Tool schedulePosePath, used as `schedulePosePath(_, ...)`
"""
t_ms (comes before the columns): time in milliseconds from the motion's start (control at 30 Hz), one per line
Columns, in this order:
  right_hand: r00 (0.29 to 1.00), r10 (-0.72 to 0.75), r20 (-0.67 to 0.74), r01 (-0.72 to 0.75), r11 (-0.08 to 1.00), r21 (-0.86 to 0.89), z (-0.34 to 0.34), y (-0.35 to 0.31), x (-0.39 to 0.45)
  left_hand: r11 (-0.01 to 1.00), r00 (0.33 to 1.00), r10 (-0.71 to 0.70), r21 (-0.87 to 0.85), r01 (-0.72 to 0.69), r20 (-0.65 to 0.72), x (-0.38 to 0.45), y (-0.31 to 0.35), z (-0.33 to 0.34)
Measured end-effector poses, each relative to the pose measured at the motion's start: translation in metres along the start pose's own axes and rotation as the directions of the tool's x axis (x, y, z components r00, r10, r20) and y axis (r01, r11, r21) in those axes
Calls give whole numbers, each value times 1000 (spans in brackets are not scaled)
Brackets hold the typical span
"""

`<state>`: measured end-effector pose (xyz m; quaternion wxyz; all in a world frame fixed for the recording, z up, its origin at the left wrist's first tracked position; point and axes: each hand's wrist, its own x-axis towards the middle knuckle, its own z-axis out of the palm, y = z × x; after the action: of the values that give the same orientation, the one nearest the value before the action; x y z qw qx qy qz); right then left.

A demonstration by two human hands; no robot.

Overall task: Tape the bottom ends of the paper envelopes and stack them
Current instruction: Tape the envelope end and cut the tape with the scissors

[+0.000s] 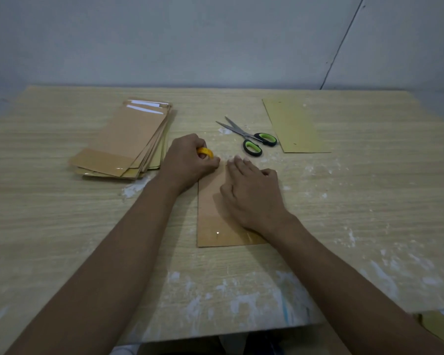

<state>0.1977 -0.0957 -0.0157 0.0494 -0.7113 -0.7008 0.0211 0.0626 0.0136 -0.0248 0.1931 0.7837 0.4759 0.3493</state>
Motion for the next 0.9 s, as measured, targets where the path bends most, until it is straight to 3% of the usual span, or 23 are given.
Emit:
schedulePosePath(167,1000,12,23,-11,1000,-25,-3,-4,1,999,999,41,34,-41,6,-1,-2,1)
schedulePosePath(333,1000,20,15,-20,1000,11,-1,-4,1,999,999,-41,-35,41,10,-2,-4,-3)
schedulePosePath(533,1000,21,16,-21,1000,10,-3,-5,1,959,991,-68,-266,97,116,-6,-8,-12)
schedulePosePath(900,994,85,68,-85,996,-1,-4,-15,1,992,995,-98,-77,96,-22,-8,-5,-14)
